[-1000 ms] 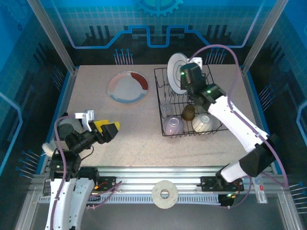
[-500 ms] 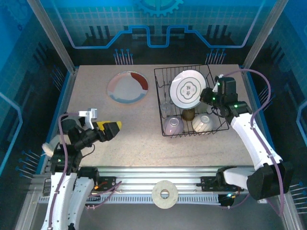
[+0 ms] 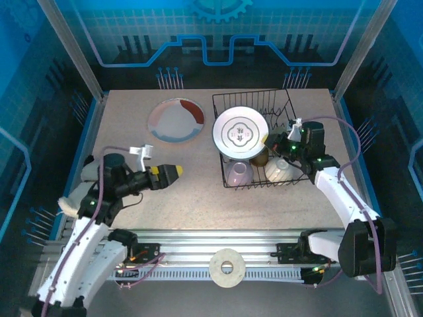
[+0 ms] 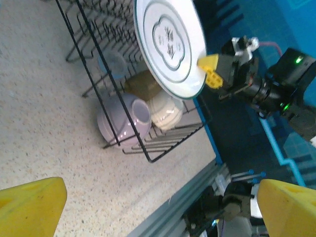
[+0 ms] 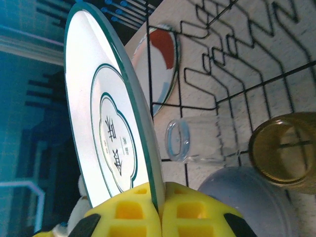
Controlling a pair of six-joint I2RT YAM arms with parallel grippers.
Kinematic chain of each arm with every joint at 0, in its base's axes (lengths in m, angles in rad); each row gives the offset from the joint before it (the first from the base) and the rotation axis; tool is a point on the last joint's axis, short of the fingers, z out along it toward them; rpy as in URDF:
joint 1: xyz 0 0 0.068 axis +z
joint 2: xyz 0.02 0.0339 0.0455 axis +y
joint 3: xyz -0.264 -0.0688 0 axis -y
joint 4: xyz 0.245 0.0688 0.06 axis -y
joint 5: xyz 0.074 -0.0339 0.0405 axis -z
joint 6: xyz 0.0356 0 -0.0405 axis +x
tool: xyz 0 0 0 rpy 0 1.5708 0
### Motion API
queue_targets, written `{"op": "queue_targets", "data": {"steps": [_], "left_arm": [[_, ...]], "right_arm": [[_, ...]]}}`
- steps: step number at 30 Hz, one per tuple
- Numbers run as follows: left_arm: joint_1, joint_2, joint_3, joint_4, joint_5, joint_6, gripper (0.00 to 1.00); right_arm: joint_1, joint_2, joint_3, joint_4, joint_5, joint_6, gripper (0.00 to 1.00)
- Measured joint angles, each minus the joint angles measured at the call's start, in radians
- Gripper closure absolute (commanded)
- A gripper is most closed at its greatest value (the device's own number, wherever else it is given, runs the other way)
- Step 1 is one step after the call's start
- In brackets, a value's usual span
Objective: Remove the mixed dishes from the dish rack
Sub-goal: Pick up the plate from the dish rack, then place the plate on the plate.
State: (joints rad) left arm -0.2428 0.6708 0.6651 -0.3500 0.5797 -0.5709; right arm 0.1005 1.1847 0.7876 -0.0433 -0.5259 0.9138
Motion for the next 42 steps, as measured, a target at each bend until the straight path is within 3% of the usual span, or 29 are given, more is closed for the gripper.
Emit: {"op": "queue_targets", "data": {"steps": [7, 11, 24, 42], "left_arm": [[-0.193, 0.239, 0.041, 0.070, -0.121, -0.007, 0.03], [-0.243, 0.346, 0.086, 0.163, -0.158, -0.022, 0.09], [-0.297, 0.512, 0.103, 0.449, -0.286, -0.121, 0.30], [-0.318, 0.642, 0.112, 0.607, -0.382, -0.218, 0.64]], "right_arm": [[0.000, 0.006, -0.048, 0.109, -0.092, 0.030, 1.00], [0.000, 0.009, -0.051, 0.132, -0.120, 0.037, 1.00], [0.000, 0.016, -0.055, 0.126, -0.144, 0.038, 1.00], [0.000, 0.016, -0.056, 0.122, -0.149, 0.037, 1.00]]}}
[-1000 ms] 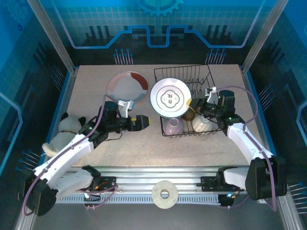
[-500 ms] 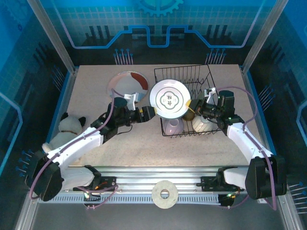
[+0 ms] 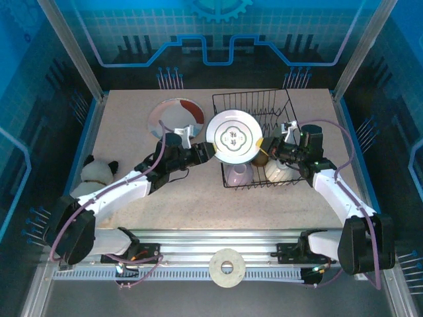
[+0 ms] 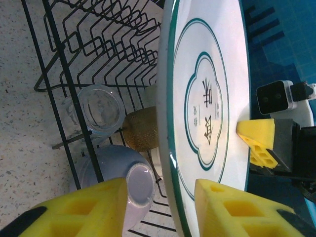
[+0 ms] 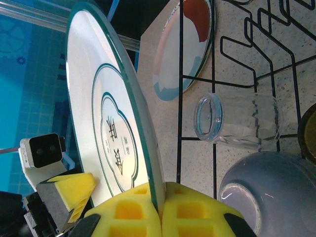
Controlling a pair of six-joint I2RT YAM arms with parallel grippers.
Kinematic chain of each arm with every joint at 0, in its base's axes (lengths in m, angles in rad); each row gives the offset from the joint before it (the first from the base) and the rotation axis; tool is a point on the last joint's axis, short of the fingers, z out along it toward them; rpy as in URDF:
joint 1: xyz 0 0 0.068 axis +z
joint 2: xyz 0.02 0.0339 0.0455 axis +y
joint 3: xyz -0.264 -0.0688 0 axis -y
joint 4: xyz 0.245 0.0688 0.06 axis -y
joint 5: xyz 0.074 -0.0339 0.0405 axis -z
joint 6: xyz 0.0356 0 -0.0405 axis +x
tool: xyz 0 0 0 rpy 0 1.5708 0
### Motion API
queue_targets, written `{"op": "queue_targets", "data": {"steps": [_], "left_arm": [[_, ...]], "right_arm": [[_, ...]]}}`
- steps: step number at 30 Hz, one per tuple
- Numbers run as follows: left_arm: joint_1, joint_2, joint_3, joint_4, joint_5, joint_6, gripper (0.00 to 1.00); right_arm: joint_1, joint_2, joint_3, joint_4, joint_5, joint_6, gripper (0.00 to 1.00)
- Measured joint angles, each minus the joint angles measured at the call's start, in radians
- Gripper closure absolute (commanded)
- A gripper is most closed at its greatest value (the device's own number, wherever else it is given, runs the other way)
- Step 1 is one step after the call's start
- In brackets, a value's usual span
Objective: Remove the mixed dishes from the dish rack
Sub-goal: Place the plate on the plate.
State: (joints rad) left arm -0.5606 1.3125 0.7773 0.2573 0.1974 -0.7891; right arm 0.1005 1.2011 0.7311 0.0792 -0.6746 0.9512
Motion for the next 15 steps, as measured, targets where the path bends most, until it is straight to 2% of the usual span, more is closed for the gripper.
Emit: {"op": "queue_targets", "data": {"steps": [4, 10, 15], "left_arm": [[-0.001, 0.013, 0.000, 0.018, -0.008, -0.013, 0.74], [-0.003, 0.013, 0.000, 0.037, -0.034, -0.053, 1.00], [-0.003, 0.014, 0.000, 0.043, -0.051, -0.093, 1.00]], "right_arm": [[-0.002, 0.003, -0.006, 0.000, 0.000, 0.000, 1.00], [-0.003, 0.009, -0.011, 0.000, -0.003, -0.006, 1.00], [-0.003, 0.010, -0.011, 0.012, -0.011, -0.013, 1.00]]}}
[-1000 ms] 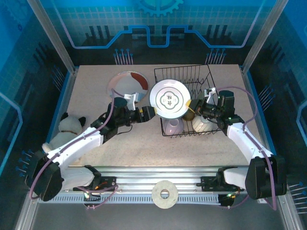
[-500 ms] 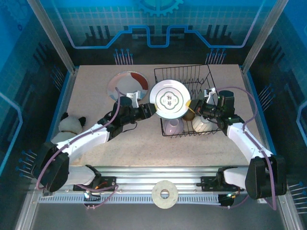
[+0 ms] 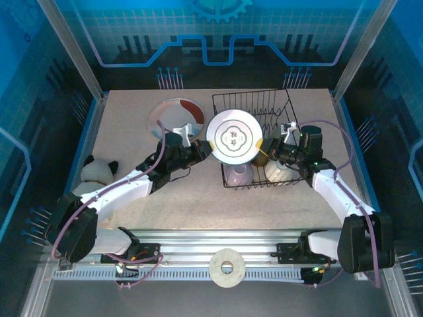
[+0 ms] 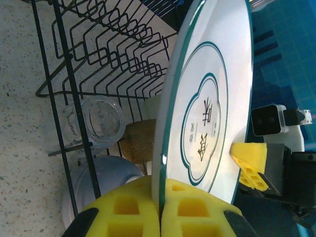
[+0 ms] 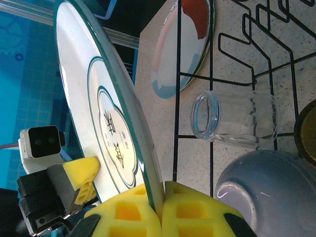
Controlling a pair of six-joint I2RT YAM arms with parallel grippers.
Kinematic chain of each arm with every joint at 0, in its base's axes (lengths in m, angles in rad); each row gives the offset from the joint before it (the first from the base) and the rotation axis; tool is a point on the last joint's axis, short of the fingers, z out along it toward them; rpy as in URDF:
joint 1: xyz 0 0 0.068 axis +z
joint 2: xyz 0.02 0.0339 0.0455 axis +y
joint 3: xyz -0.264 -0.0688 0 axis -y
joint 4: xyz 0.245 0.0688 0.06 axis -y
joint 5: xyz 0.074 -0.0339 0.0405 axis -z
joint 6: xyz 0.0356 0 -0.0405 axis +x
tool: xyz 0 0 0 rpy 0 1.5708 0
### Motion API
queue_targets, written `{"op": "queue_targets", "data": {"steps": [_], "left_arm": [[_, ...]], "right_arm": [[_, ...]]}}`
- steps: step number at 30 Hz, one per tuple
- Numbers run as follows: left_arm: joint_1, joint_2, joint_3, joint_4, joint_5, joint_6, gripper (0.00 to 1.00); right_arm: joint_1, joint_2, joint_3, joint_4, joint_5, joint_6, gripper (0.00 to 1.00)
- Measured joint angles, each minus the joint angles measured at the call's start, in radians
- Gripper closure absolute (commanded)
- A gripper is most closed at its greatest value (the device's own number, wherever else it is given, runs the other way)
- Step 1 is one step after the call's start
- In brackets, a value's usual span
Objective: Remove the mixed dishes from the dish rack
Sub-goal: Place the plate on the plate.
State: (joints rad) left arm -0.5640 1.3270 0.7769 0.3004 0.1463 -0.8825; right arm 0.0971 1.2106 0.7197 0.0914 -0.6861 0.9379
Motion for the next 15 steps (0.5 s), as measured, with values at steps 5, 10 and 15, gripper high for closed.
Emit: {"op": "queue_targets", "data": {"steps": [5, 10, 15], "left_arm": [[0.000, 0.000, -0.015, 0.021, -0.002, -0.018, 1.00], [-0.002, 0.000, -0.040, 0.027, -0.017, -0.030, 1.00], [-0.002, 0.000, -0.051, 0.027, -0.023, -0.044, 1.00]], "right_arm": [[0.000, 0.000, 0.000, 0.001, -0.002, -0.006, 0.78], [0.000, 0.013, 0.000, 0.018, -0.022, -0.005, 0.29], [0.001, 0.016, 0.000, 0.033, -0.026, -0.014, 0.00]]}}
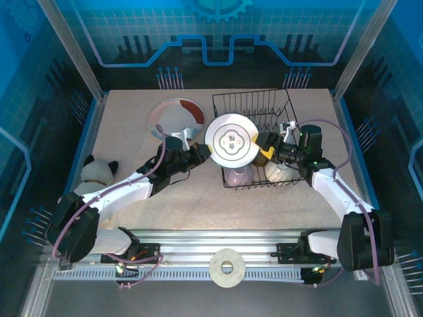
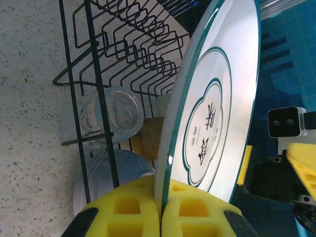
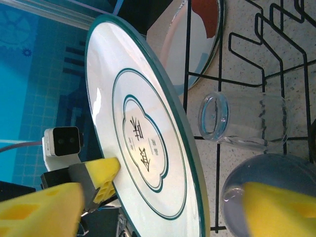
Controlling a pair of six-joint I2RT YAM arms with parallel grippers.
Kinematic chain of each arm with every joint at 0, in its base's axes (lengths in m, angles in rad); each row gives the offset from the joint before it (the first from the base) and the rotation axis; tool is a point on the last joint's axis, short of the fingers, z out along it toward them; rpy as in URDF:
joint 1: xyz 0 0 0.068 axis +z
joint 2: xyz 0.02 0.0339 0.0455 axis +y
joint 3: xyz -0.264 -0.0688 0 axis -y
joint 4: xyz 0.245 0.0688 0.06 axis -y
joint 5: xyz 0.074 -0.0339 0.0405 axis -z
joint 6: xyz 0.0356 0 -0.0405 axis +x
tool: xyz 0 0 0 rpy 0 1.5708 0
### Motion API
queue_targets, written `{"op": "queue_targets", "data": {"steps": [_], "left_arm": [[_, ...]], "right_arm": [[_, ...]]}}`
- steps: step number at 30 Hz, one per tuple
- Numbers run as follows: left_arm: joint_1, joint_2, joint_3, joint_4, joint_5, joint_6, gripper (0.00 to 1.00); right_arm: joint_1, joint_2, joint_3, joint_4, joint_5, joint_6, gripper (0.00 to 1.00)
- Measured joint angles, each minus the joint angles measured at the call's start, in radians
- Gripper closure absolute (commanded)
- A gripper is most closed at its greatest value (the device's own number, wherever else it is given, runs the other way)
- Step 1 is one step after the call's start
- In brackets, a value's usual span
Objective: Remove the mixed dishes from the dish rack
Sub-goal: Place the plate on the plate.
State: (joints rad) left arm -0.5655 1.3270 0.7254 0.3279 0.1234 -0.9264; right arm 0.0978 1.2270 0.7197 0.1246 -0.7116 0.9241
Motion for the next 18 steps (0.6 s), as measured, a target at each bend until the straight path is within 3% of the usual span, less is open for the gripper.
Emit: {"op": "queue_targets", "data": {"steps": [4, 9, 18], "left_arm": [[0.024, -0.009, -0.004, 0.008, 0.005, -0.046, 1.00], [0.116, -0.028, -0.005, 0.017, 0.024, -0.097, 1.00], [0.400, -0.062, -0.003, 0.007, 0.099, -0.148, 1.00]], "right_arm": [[0.008, -0.037, 0.002, -0.064, 0.054, -0.052, 0.00], [0.016, -0.113, 0.002, -0.072, 0.102, -0.095, 0.00], [0.049, -0.123, -0.010, -0.024, 0.106, -0.119, 0.00]]}}
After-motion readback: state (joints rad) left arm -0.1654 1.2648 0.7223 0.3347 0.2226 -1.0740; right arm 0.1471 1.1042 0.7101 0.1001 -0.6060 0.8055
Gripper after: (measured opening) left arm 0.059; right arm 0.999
